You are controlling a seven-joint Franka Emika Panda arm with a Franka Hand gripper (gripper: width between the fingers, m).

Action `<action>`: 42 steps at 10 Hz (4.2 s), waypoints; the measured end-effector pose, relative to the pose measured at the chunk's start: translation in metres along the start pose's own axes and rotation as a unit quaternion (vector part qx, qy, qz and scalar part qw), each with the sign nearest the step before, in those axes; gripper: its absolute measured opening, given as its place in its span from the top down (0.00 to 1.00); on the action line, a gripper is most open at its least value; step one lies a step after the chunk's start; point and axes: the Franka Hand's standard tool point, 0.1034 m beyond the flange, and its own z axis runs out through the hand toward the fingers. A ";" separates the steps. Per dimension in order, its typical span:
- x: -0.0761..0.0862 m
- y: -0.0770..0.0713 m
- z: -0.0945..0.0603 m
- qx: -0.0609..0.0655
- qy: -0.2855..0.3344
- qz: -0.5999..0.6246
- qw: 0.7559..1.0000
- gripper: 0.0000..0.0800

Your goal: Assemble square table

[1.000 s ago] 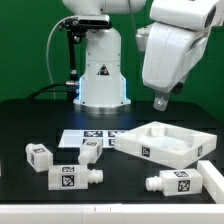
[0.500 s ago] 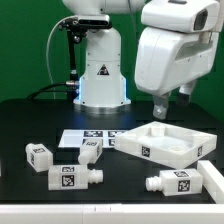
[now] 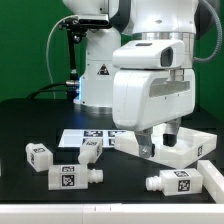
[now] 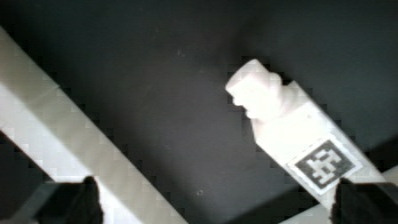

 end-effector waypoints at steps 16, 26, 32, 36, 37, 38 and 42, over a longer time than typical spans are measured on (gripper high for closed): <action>0.017 -0.049 0.013 0.042 0.044 0.616 0.786 0.19; 0.012 -0.054 0.067 0.081 0.014 0.821 0.565 0.19; 0.015 -0.061 0.068 0.079 0.015 0.816 0.573 0.68; -0.029 -0.037 0.007 0.081 0.032 0.777 0.623 0.67; -0.034 -0.037 -0.010 0.081 0.040 0.781 0.617 0.67; -0.029 -0.040 -0.011 0.082 0.041 0.779 0.620 0.67; -0.040 -0.039 -0.006 0.077 0.040 0.751 0.655 0.67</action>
Offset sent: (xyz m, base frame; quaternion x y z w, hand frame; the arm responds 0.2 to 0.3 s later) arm -0.0085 -0.0028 -0.0012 -0.0510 0.0270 0.1677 0.9842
